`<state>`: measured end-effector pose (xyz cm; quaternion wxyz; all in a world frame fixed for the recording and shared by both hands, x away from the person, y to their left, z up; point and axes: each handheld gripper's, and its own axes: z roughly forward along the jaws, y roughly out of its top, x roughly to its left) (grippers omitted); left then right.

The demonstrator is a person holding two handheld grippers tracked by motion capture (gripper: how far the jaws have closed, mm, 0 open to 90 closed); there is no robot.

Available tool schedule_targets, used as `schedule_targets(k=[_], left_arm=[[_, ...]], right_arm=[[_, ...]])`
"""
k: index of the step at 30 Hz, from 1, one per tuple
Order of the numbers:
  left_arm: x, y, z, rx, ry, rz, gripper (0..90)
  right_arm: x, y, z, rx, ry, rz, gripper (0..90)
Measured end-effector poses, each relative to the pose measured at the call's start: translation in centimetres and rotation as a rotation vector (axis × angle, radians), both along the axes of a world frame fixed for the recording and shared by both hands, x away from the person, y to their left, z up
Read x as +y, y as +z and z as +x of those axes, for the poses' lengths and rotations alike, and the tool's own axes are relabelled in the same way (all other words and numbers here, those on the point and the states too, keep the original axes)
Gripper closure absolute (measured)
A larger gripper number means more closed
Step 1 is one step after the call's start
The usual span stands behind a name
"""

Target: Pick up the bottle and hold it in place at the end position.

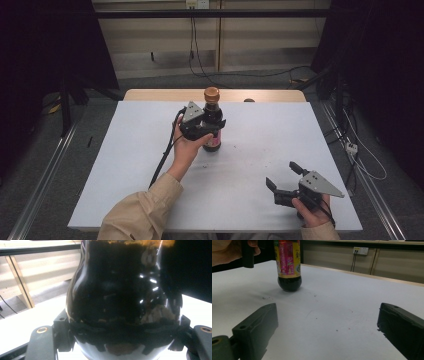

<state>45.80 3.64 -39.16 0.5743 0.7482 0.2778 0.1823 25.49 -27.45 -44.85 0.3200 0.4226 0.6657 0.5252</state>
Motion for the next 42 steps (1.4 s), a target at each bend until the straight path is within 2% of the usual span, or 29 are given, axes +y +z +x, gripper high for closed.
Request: schedule_targets(k=[3,4,10,16,19,22,27,30,33,42], left_arm=[[-0.4,-0.1,0.0,0.003,-0.004,-0.005,27.5],[-0.5,-0.1,0.0,-0.004,-0.010,0.007,27.5],[-1.3,-0.5,-0.2,-0.007,-0.024,0.017,27.5],[-1.2,-0.6,-0.2,-0.006,-0.026,0.018,27.4],[-1.2,-0.6,-0.3,-0.011,-0.055,0.028,27.4],[-1.1,-0.7,-0.3,-0.010,-0.065,0.023,27.5],[-0.5,-1.1,-0.3,0.005,-0.065,-0.013,27.5],[-0.5,-1.3,-0.5,-0.016,-0.070,-0.004,28.0],[-0.4,-1.4,-0.4,-0.016,-0.070,-0.012,28.2],[-0.3,-1.4,-0.3,-0.022,-0.083,0.000,28.5]], right_arm=[[0.0,0.0,0.0,0.001,0.000,0.001,2.9],[0.0,0.0,0.0,0.001,0.001,0.001,2.9],[0.0,0.0,0.0,0.000,0.005,-0.002,2.9],[0.0,0.0,0.0,0.000,0.004,-0.001,2.9],[0.0,0.0,0.0,0.001,0.006,-0.003,2.9],[0.1,-0.1,0.0,0.004,0.007,-0.006,2.9],[0.1,-0.2,0.1,0.010,-0.002,-0.009,2.9],[0.2,-0.3,0.1,0.013,0.000,-0.013,2.9],[0.3,-0.3,0.1,0.013,0.003,-0.016,2.9],[0.2,-0.4,0.1,0.023,0.019,-0.014,2.9]])
